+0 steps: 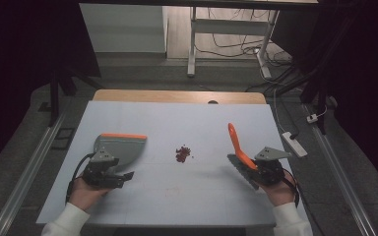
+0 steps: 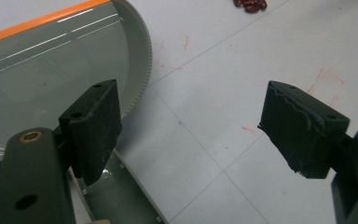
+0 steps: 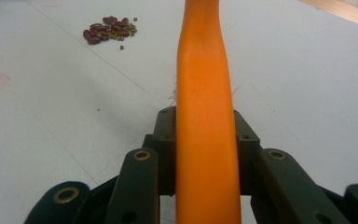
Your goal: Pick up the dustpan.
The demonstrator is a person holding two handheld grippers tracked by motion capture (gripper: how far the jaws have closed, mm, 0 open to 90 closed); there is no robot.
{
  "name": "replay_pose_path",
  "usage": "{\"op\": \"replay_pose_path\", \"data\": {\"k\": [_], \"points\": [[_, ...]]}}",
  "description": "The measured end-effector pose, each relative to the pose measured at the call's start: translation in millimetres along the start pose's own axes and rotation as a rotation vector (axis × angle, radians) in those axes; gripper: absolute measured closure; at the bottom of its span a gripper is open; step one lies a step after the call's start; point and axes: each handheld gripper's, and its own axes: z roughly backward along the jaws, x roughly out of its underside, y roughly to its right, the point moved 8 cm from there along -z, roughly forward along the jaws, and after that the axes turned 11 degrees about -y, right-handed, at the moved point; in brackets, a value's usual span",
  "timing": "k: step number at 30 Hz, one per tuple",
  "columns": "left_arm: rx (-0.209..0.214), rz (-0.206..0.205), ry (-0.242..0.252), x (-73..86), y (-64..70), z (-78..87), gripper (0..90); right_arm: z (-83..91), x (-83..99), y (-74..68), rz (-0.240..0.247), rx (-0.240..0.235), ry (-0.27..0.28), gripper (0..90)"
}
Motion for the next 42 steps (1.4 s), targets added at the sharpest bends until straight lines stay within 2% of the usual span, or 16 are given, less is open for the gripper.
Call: {"op": "replay_pose_path", "data": {"k": [8,12,16,18,19,20,26,29,31,33,34,38,42], "points": [[-0.006,-0.004,-0.001,1.9,1.1,3.1,21.4,-1.6,-5.3,-2.0,0.011,-0.002,0.014,69.9],[-0.002,0.0,0.0,1.1,5.8,6.8,21.0,-3.0,-6.0,-1.9,0.01,-0.006,0.013,69.9],[0.003,0.007,0.012,-6.4,11.1,13.2,19.9,-2.3,-3.8,-3.1,0.004,-0.005,0.007,69.9],[0.005,0.014,0.003,-11.2,10.8,14.4,19.9,-1.8,-3.6,-2.1,0.006,-0.002,0.009,69.9],[-0.005,0.015,-0.009,-13.1,9.8,14.8,19.9,-0.4,-3.9,-1.1,-0.013,-0.007,0.017,69.9],[-0.016,0.016,-0.017,-15.0,9.3,15.6,19.9,-0.4,-3.9,-1.1,-0.013,-0.007,0.017,69.9],[-0.017,0.027,-0.02,-23.3,11.2,22.2,19.1,4.0,-3.9,-0.9,0.007,0.005,0.028,69.9],[0.011,0.043,0.018,-24.3,12.7,20.8,19.7,4.2,-5.3,0.4,0.002,0.003,0.032,69.9],[0.034,0.031,-0.013,-21.7,14.9,17.3,18.5,2.6,-5.8,-0.2,0.003,0.003,0.026,69.9],[0.016,0.022,-0.017,-21.9,15.0,17.7,19.0,1.1,-5.4,-0.7,0.013,0.003,0.019,69.9],[0.024,0.027,-0.015,-23.0,15.9,18.5,19.0,1.1,-5.4,-0.7,0.013,0.003,0.019,69.9],[0.003,0.018,-0.022,-25.3,17.7,21.9,20.3,-0.5,-4.8,-0.9,0.01,0.006,0.013,69.9],[-0.032,0.034,-0.039,-23.7,15.1,25.2,20.3,0.5,-5.7,-2.5,0.013,0.009,0.016,69.9]]}}
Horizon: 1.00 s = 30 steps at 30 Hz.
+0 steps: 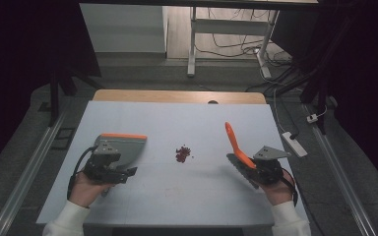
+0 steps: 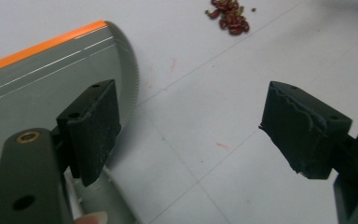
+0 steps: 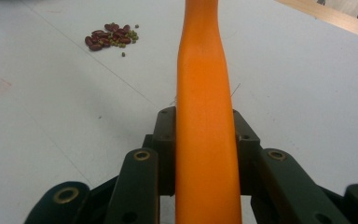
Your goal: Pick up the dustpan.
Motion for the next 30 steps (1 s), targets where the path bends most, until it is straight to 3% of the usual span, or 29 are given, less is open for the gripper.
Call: {"op": "replay_pose_path", "data": {"k": [15,21,30], "points": [[-0.055,0.12,0.024,9.3,-18.6,23.9,19.8,-1.6,2.2,1.0,0.001,0.004,-0.014,69.9],[-0.082,0.181,0.005,17.5,-32.2,26.2,19.8,-1.0,1.9,0.3,0.007,0.006,-0.013,69.9],[-0.074,0.264,-0.086,31.4,-47.1,7.8,17.5,-1.7,2.3,-0.2,0.005,0.007,-0.014,69.9]]}}
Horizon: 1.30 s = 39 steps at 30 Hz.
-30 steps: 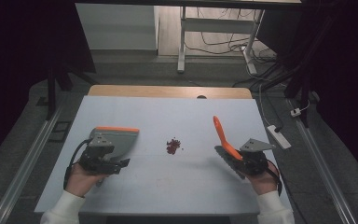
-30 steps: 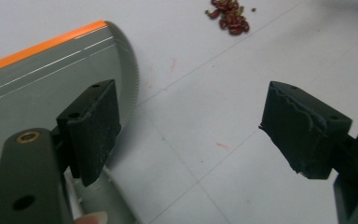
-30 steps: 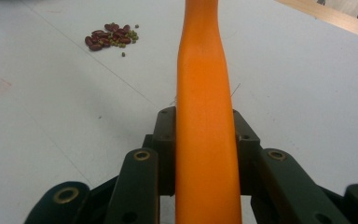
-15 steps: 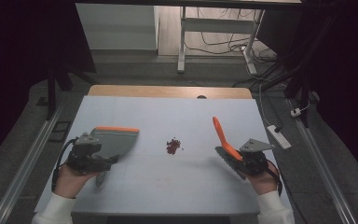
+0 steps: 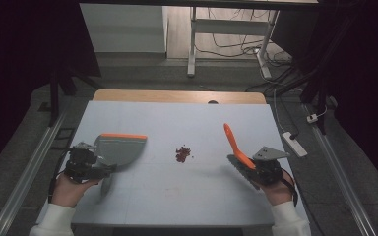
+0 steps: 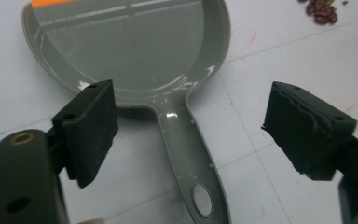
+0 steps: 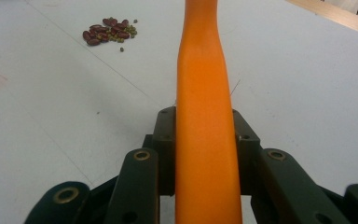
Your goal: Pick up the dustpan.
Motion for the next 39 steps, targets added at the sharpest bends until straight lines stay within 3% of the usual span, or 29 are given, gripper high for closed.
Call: {"op": "replay_pose_path", "data": {"k": [9,22,37,39], "points": [[-0.002,0.042,-0.097,9.2,-8.8,-24.8,17.2,-1.3,0.9,0.0,0.006,0.004,-0.003,69.9],[0.046,0.057,-0.14,11.1,-4.6,-46.5,20.6,-1.4,0.5,-0.2,0.016,0.013,0.0,69.9],[0.033,0.105,-0.138,8.6,-7.1,-59.0,40.2,-2.1,0.0,-1.3,0.022,0.021,-0.001,69.8],[0.031,0.112,-0.129,7.9,-8.0,-58.7,47.0,-1.8,-0.8,-2.4,0.027,0.021,0.001,69.8]]}}
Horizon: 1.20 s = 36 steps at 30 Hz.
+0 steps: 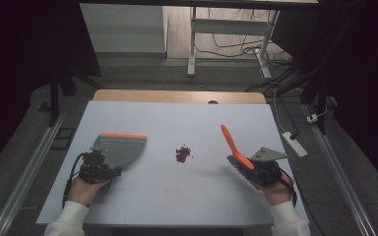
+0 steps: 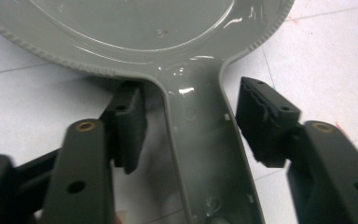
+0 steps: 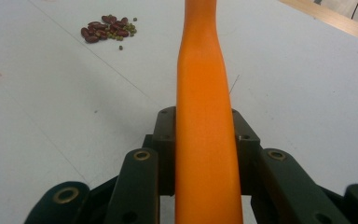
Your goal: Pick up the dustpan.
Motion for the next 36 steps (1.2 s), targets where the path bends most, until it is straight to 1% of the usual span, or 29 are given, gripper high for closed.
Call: {"op": "replay_pose_path", "data": {"k": [4,5,8,13,15,20,24,29,36], "points": [[-0.003,0.008,0.022,-0.9,-1.1,1.3,50.4,-0.3,0.4,0.4,-0.001,0.002,-0.001,69.8],[-0.002,0.006,0.025,-0.9,-0.6,1.5,53.1,-0.4,0.9,0.8,-0.002,0.003,-0.002,69.8],[0.0,0.005,0.028,-0.7,-0.8,1.4,54.7,-0.3,1.0,1.0,-0.003,0.004,-0.002,69.9],[-0.016,0.023,0.046,-0.8,-4.2,2.0,59.7,-0.4,1.1,1.2,-0.004,0.003,-0.002,69.9],[-0.014,0.027,0.05,-0.9,-5.4,2.5,61.1,-0.6,1.6,1.4,-0.003,0.005,-0.004,69.9],[-0.008,0.029,0.059,-0.6,-6.5,3.3,61.5,0.0,1.3,1.6,-0.006,0.004,-0.001,69.8],[-0.004,0.023,0.069,-0.3,-7.7,3.8,61.7,0.2,1.6,1.6,-0.005,0.005,-0.001,69.8],[0.01,0.03,0.091,0.1,-12.3,6.5,61.9,0.5,1.6,2.3,-0.009,0.006,0.001,69.9],[0.022,0.027,0.118,0.1,-14.7,9.6,61.9,0.2,1.6,1.8,-0.007,0.005,0.001,69.8]]}}
